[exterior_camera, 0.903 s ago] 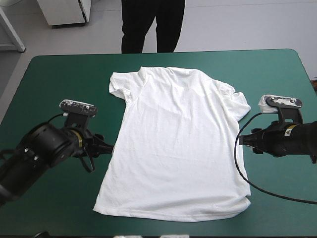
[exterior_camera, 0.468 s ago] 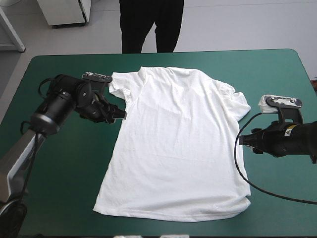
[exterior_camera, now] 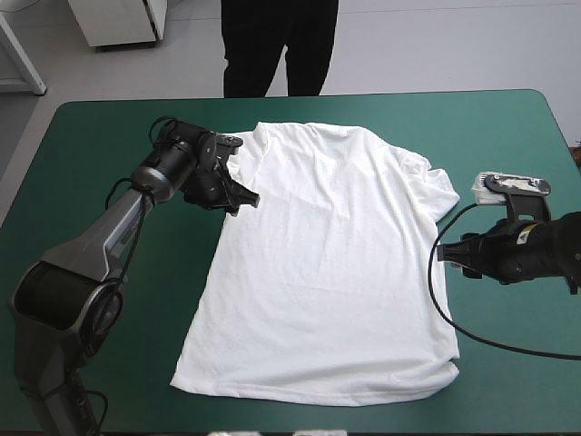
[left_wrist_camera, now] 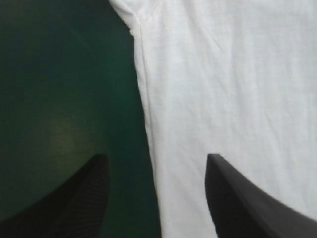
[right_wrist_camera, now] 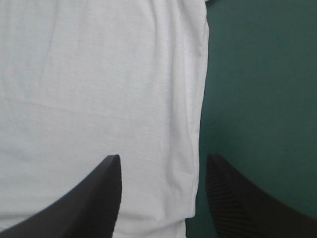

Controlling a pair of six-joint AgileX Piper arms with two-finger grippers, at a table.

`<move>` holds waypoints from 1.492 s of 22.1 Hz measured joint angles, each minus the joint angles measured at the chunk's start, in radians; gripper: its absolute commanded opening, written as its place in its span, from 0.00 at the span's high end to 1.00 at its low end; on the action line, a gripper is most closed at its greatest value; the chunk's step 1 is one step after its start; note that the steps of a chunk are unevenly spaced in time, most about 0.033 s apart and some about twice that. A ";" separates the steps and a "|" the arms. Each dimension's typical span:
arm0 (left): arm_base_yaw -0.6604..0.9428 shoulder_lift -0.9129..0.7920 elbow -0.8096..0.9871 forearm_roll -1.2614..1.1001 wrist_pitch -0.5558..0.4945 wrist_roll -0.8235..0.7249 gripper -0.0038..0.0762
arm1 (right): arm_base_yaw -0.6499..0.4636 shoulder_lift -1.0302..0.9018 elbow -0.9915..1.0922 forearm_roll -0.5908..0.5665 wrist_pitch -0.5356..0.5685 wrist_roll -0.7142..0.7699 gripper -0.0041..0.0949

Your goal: Fold the cloth

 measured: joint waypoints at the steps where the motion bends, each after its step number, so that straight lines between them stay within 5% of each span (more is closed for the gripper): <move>1: 0.000 0.031 -0.002 0.000 -0.001 0.001 0.43 | 0.000 0.013 0.000 -0.005 0.000 0.000 0.47; 8: 0.018 0.151 -0.007 -0.026 -0.037 0.003 0.44 | 0.000 0.037 0.000 -0.008 0.000 0.000 0.49; 10: 0.032 0.162 -0.017 -0.050 -0.036 0.006 0.62 | 0.000 0.037 0.000 -0.016 0.000 -0.001 0.49; 12: 0.039 0.167 -0.022 -0.063 -0.041 0.011 0.96 | 0.000 0.037 0.000 -0.035 -0.001 -0.002 0.49; 33: 0.039 0.169 -0.025 -0.089 -0.053 0.028 0.96 | 0.000 0.570 -0.191 -0.086 -0.131 -0.010 0.42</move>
